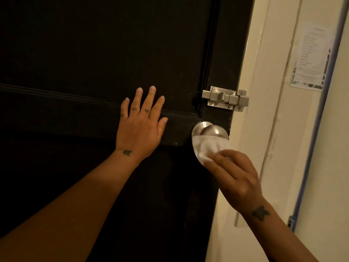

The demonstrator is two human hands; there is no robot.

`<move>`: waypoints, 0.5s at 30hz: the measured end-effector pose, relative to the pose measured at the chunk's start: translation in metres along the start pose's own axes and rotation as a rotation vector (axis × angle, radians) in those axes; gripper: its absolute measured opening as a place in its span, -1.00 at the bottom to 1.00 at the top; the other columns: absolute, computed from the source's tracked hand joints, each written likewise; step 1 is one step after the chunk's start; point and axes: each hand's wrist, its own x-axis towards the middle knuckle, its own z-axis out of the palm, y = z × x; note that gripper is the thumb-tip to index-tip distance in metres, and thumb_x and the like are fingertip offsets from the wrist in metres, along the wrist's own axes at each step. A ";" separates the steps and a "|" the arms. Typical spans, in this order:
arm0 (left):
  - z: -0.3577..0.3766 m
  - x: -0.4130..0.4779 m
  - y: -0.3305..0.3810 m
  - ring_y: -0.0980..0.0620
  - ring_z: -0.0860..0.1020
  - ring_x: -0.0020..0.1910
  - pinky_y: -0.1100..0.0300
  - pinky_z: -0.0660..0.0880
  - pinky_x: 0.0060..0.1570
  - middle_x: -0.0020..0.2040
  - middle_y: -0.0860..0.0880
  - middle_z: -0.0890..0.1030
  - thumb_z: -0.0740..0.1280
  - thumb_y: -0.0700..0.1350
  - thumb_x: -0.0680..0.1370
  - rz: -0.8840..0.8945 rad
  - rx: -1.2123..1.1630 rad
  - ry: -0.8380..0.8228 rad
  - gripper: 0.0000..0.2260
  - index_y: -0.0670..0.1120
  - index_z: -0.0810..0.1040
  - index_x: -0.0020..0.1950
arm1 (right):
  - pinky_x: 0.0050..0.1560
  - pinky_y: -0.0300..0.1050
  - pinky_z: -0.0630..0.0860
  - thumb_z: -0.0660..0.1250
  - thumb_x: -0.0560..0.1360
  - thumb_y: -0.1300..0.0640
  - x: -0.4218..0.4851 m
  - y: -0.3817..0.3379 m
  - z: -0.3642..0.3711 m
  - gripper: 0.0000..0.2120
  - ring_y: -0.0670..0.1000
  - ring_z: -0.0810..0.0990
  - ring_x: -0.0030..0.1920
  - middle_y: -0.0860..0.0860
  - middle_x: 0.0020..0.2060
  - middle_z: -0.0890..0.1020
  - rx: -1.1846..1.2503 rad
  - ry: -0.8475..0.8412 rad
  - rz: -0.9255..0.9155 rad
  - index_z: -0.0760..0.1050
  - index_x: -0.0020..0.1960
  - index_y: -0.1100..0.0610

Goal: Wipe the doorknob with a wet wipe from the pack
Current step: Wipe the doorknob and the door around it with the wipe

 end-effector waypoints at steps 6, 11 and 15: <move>0.000 0.001 0.000 -0.25 0.26 0.42 -0.22 0.23 0.32 0.45 -0.18 0.30 -0.03 0.07 0.56 -0.006 0.009 -0.001 -0.53 -0.10 0.29 0.40 | 0.01 -0.24 0.46 0.20 0.49 0.20 0.038 0.002 -0.003 -0.81 0.17 0.59 -0.09 0.26 -0.13 0.63 0.188 0.103 0.358 0.52 -0.08 0.30; 0.001 0.001 0.000 -0.25 0.25 0.42 -0.22 0.21 0.32 0.45 -0.18 0.30 -0.03 0.07 0.55 -0.006 0.005 -0.002 -0.53 -0.09 0.28 0.41 | 0.01 -0.06 0.42 0.14 0.40 0.13 0.042 0.002 0.011 -0.70 0.20 0.51 0.04 0.26 -0.03 0.61 0.176 0.008 0.566 0.55 -0.06 0.29; 0.001 0.001 0.000 -0.25 0.25 0.42 -0.22 0.21 0.32 0.45 -0.18 0.30 -0.03 0.07 0.55 -0.010 0.003 -0.003 -0.52 -0.09 0.28 0.41 | 0.28 0.14 0.31 0.15 0.47 0.14 0.024 -0.007 0.022 -0.66 0.18 0.33 0.31 0.22 0.23 0.47 0.217 -0.067 0.476 0.47 0.16 0.27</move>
